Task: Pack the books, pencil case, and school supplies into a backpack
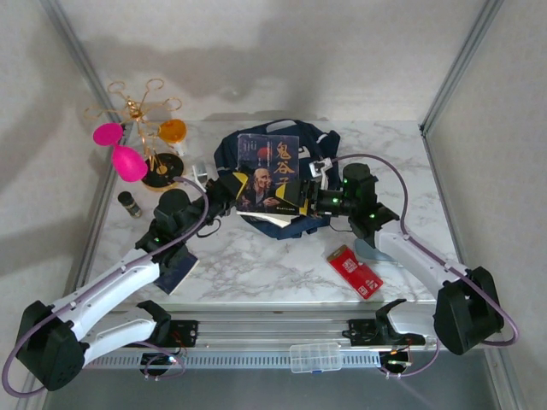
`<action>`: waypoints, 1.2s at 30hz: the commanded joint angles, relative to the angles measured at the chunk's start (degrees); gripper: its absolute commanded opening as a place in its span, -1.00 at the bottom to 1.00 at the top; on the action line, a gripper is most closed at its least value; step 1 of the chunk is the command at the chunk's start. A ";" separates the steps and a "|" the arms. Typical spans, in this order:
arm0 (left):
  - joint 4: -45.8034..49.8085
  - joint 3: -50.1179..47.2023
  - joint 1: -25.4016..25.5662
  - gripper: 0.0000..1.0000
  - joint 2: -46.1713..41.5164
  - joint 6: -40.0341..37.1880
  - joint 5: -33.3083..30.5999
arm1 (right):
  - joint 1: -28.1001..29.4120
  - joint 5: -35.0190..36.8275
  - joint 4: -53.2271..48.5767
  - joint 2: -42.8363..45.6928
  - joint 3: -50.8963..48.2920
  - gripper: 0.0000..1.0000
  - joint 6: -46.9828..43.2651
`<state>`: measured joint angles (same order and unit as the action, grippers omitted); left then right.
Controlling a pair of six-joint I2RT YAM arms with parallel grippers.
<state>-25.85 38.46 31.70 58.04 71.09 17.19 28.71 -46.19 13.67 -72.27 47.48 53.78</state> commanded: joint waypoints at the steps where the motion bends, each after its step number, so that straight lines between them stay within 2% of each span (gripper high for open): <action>1: -9.31 3.38 0.46 -1.00 -0.34 -0.01 1.20 | -0.92 -3.39 5.63 -0.83 -1.09 0.97 3.47; 3: -11.47 3.07 0.72 -1.00 -0.38 1.28 1.10 | -1.51 -4.65 10.88 -1.08 -3.28 0.97 6.63; 9: -14.27 2.77 2.55 -1.00 0.29 3.28 -1.96 | -1.79 -10.15 40.82 -4.03 -9.06 0.97 24.84; 12: -15.60 2.49 3.10 -1.00 1.06 3.70 -2.75 | -1.69 -10.30 47.77 -4.91 -9.75 0.90 29.50; 17: -12.65 2.32 3.19 -1.00 1.61 1.99 -4.18 | -1.72 -10.20 55.54 -6.38 -10.56 0.45 34.98; 20: -5.21 4.45 3.19 -1.00 1.20 -2.71 -6.17 | -1.80 -10.19 54.97 -5.77 -10.36 0.19 34.61; 23: 1.37 6.40 3.19 -1.00 0.61 -6.81 -8.84 | -1.85 -9.86 45.68 -4.00 -9.24 -0.02 28.93; 26: 2.46 6.37 3.19 -1.00 0.53 -7.60 -9.41 | -1.95 -9.17 38.48 -2.46 -8.00 -0.21 24.24; 32: 3.60 9.22 3.28 -1.00 3.26 -7.95 -6.03 | -2.85 -9.12 30.82 -1.42 -5.59 -0.92 19.62; 34: 5.75 10.04 3.28 -0.67 3.23 -8.82 -6.20 | -4.00 -9.51 28.73 -0.87 -5.06 -1.00 17.68; 36: 6.82 10.03 2.98 -0.09 2.34 -9.52 -6.47 | -5.62 -11.26 28.73 -0.52 -5.02 -1.00 16.45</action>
<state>-18.90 45.52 34.59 61.89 63.86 10.50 25.23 -55.90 44.62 -74.63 40.49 74.89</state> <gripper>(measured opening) 0.329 0.165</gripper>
